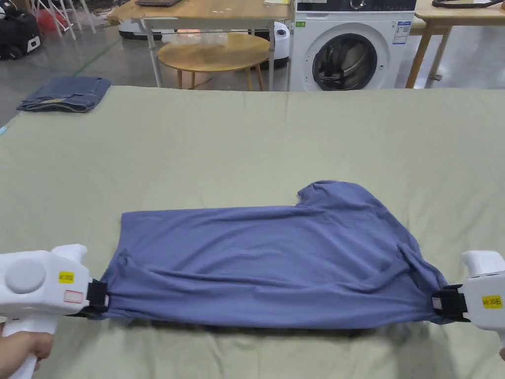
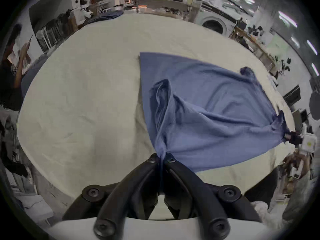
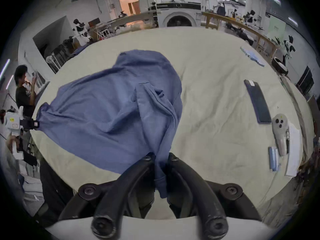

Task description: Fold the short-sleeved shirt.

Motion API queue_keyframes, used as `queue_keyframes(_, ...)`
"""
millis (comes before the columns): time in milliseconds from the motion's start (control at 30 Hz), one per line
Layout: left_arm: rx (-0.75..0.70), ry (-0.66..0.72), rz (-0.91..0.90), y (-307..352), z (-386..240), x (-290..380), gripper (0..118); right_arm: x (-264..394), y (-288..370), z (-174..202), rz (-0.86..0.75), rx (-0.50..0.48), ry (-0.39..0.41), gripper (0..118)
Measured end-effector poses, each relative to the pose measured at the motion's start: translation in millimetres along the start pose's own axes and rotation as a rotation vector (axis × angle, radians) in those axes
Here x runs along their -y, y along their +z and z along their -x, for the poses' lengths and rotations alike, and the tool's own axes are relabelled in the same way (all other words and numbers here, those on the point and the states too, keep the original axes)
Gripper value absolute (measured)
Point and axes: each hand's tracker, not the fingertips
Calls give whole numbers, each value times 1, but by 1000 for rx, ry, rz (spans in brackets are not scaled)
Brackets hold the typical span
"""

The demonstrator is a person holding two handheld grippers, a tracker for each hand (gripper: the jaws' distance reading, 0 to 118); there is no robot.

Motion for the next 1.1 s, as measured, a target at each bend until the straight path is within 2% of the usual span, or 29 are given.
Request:
queue_keyframes(100,-15,-51,-1,19,8,17,0,21,28,2,15,-1,18,9)
queue_keyframes(233,32,3,80,11,17,63,0,68,17,-8,104,-15,-16,9)
queue_keyframes(367,43,37,123,-14,27,93,0,108,-3,-17,141,-46,-126,9)
queue_keyframes(400,65,46,114,-14,29,96,0,112,-4,-20,118,-51,-148,13)
queue_keyframes(433,74,45,92,-12,30,95,8,114,-3,-23,81,-37,-153,24)
queue_keyframes(500,58,56,86,-9,39,89,68,112,0,-19,86,56,-112,77)
queue_keyframes(533,61,67,77,-3,41,84,86,108,3,-22,84,92,-108,97)
queue_keyframes(567,78,87,44,6,42,79,87,103,9,-24,71,94,-111,108)
queue_keyframes(667,97,132,-47,39,29,52,87,77,33,-24,-40,37,-167,108)
queue_keyframes(733,96,118,-99,50,16,34,87,56,42,-17,-96,-9,-175,108)
queue_keyframes(833,146,25,-125,45,-13,14,79,20,37,0,-104,-108,-147,105)
queue_keyframes(867,146,-8,-116,40,-26,11,67,7,42,6,-102,-131,-140,97)
queue_keyframes(900,135,-35,-119,38,-50,12,34,-2,36,14,-106,-130,-116,67)
queue_keyframes(933,109,-67,-100,29,-61,10,0,-11,26,22,-104,-121,-98,4)
queue_keyframes(967,105,-81,-103,24,-70,9,0,-14,19,30,-113,-90,-86,0)
queue_keyframes(1000,123,-95,-75,17,-77,7,0,-19,13,42,-57,-52,-30,0)
queue_keyframes(1033,131,-79,-76,-7,-61,-3,0,-24,4,48,-38,-62,-5,0)
queue_keyframes(1100,169,-62,-48,-16,-68,-4,0,-36,-10,53,-52,-61,-23,0)
